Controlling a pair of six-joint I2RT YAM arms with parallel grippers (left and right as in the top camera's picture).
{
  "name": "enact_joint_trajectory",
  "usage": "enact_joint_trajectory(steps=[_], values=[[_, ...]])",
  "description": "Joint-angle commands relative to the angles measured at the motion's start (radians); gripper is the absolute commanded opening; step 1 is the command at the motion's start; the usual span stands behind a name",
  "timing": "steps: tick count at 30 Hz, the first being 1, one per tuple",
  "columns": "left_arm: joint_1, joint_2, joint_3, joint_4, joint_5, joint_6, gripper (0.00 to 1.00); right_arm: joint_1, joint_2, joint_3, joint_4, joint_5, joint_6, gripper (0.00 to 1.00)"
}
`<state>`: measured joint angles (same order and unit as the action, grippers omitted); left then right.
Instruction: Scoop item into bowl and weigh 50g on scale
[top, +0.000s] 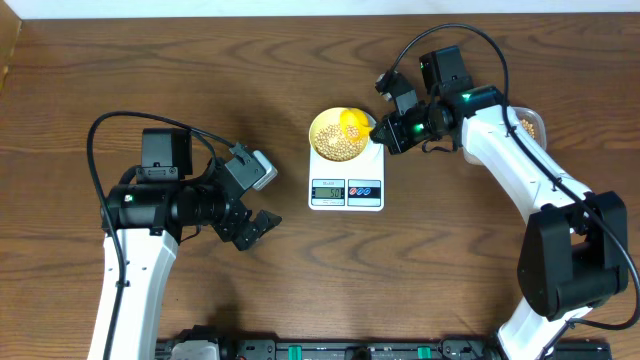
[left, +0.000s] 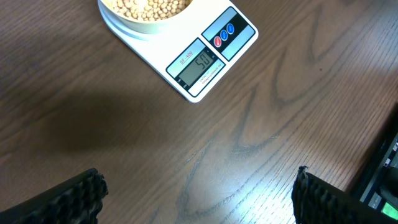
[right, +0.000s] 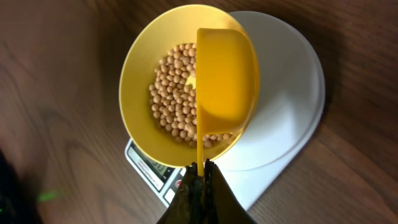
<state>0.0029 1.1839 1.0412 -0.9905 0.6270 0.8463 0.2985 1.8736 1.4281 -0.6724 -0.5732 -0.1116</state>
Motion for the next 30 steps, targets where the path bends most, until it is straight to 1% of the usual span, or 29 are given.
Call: enact_joint_trajectory(steps=[1, 19, 24, 27, 30], values=[[0.003, 0.004, 0.023, -0.003, 0.016, 0.014, 0.98, 0.001, 0.011, 0.018, -0.001, 0.022, 0.011, 0.01], [0.003, 0.004, 0.023, -0.003, 0.016, 0.014, 0.98, -0.031, -0.011, 0.018, -0.002, 0.010, 0.029, 0.01], [0.003, 0.004, 0.023, -0.003, 0.016, 0.014, 0.98, -0.035, -0.023, 0.020, 0.009, -0.114, 0.029, 0.01], [0.003, 0.004, 0.023, -0.003, 0.016, 0.014, 0.98, -0.045, -0.031, 0.025, 0.007, -0.162, 0.066, 0.01], [0.003, 0.004, 0.023, -0.003, 0.016, 0.013, 0.98, -0.078, -0.041, 0.025, 0.008, -0.282, 0.101, 0.01]])
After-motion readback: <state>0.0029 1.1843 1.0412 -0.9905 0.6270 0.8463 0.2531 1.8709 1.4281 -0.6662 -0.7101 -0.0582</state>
